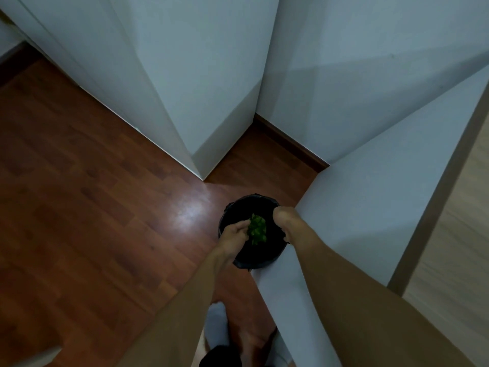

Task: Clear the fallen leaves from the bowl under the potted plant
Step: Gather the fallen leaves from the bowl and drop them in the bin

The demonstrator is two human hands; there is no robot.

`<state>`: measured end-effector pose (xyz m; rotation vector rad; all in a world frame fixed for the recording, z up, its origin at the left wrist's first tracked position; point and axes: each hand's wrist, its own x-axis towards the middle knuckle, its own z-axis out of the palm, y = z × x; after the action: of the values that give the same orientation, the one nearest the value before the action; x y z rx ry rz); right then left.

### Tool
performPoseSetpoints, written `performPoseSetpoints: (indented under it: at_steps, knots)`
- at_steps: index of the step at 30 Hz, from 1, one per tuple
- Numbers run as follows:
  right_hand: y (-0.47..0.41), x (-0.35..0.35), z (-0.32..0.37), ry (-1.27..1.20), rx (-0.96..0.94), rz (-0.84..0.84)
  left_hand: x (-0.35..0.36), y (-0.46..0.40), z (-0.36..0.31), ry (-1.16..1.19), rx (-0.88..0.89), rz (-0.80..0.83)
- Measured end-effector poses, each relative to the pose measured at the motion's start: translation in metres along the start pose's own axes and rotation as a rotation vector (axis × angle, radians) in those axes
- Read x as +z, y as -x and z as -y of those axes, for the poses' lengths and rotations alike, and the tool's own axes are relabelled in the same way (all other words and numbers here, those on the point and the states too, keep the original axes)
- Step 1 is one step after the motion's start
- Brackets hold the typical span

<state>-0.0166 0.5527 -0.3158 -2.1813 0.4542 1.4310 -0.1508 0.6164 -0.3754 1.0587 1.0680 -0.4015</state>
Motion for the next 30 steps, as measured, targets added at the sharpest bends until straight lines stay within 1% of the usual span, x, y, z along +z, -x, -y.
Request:
performPoseSetpoints:
  at_steps: [4, 9, 11, 14, 20, 24, 27, 30]
  knots:
    - [0.003, -0.009, 0.005, -0.05, -0.033, 0.007, -0.01, 0.012, -0.007, 0.062, -0.012, -0.006]
    - [0.032, -0.019, 0.012, -0.065, -0.028, 0.013, -0.018, 0.035, -0.019, 0.146, -0.046, -0.003]
    - [0.049, -0.02, 0.012, -0.08, -0.009, 0.046, -0.022, 0.048, -0.025, 0.152, -0.033, 0.014]
    - [0.076, -0.024, 0.01, -0.121, -0.009, 0.122, -0.026, 0.076, -0.043, 0.171, -0.024, -0.001]
    - [0.139, -0.044, -0.003, -0.292, -0.112, 0.226, -0.024, 0.136, -0.079, 0.271, -0.009, 0.043]
    - [0.193, -0.063, -0.018, -0.485, -0.199, 0.311, -0.013, 0.194, -0.091, 0.297, 0.07, 0.073]
    - [0.232, -0.082, -0.035, -0.592, -0.229, 0.329, 0.0, 0.236, -0.102, 0.318, 0.12, 0.082]
    - [0.268, -0.106, -0.057, -0.708, -0.249, 0.322, 0.018, 0.272, -0.113, 0.286, 0.153, 0.114]
